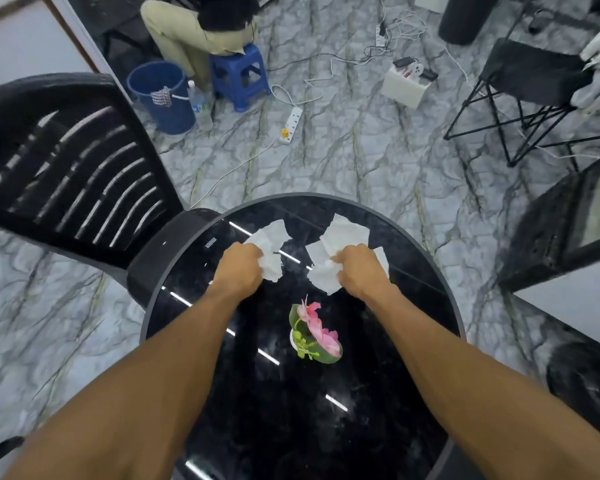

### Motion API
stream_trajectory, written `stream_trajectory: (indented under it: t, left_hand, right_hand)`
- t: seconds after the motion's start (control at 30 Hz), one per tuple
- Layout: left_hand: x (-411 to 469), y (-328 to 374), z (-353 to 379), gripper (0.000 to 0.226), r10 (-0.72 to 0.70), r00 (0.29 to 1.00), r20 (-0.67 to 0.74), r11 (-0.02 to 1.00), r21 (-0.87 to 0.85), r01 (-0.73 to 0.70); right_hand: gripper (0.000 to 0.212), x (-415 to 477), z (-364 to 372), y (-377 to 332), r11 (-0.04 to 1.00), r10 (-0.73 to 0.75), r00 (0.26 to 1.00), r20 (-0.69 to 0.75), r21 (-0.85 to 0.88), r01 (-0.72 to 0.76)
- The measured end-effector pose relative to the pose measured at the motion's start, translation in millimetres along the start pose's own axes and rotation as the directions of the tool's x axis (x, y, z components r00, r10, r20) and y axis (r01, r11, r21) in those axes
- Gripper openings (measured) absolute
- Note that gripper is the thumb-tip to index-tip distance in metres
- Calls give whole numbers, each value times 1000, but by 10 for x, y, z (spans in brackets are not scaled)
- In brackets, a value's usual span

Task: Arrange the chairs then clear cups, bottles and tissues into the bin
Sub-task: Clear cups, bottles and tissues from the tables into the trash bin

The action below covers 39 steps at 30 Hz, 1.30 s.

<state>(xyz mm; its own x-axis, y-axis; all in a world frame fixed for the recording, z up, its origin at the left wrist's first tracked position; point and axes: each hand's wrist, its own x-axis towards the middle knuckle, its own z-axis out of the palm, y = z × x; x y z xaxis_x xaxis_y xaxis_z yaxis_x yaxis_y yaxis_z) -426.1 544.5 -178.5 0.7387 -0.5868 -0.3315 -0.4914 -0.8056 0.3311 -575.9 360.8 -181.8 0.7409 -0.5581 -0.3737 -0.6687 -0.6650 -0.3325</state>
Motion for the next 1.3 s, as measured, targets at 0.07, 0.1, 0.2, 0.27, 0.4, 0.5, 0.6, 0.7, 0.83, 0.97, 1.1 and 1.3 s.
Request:
stream_trajectory:
  t: [0.07, 0.1, 0.2, 0.27, 0.4, 0.5, 0.6, 0.7, 0.83, 0.97, 1.1, 1.3]
  left_hand:
    - [-99, 48, 48, 21, 19, 1000, -24, 999, 29, -18]
    - [-138, 78, 57, 24, 27, 999, -27, 999, 40, -26]
    - [-213, 212, -7, 40, 59, 997, -48, 998, 11, -58]
    - [-244, 346, -101, 42, 89, 994, -68, 995, -27, -91]
    - [-375, 796, -353, 40, 186, 981, -59, 978, -82, -190]
    - [-570, 1257, -457, 40, 253, 966, -42, 962, -97, -256]
    - [-917, 1855, -449, 38, 354, 934, -49, 929, -94, -357]
    - [-1388, 2518, -339, 35, 455, 890, -28, 884, -108, -456]
    - [-2262, 3504, -71, 31, 642, 766, 13, 764, -94, -638]
    - [-3347, 4446, 384, 31, 800, 598, 48, 600, -50, -798]
    - [-4564, 5275, 942, 28, 904, 406, 135, 421, -103, -901]
    - [-6107, 6200, 1909, 39, 955, 58, 290, 106, -150, -983]
  right_hand:
    - [39, -108, 53, 14, 999, 4, 998, -58, 32, -2]
    - [39, -160, 67, 35, 999, 3, 997, -75, 42, 0]
    - [45, -294, 21, 134, 993, 14, 994, -107, 114, -2]
    - [45, -402, -89, 232, 982, 32, 992, -125, 188, -8]
    - [28, -695, -459, 447, 936, 93, 976, -196, 353, -18]
    - [13, -988, -743, 617, 897, 125, 952, -278, 441, 11]
    - [28, -1456, -1035, 933, 849, 208, 917, -340, 528, 3]
    - [9, -2066, -1284, 1426, 856, 251, 891, -379, 517, -21]
    - [14, -3177, -1522, 2208, 831, 399, 788, -468, 549, -95]
    - [14, -4539, -1633, 2908, 771, 538, 668, -515, 621, -141]
    - [18, -5914, -1481, 3604, 709, 674, 509, -535, 661, -244]
    - [14, -7674, -962, 4439, 479, 877, 225, -424, 799, -363]
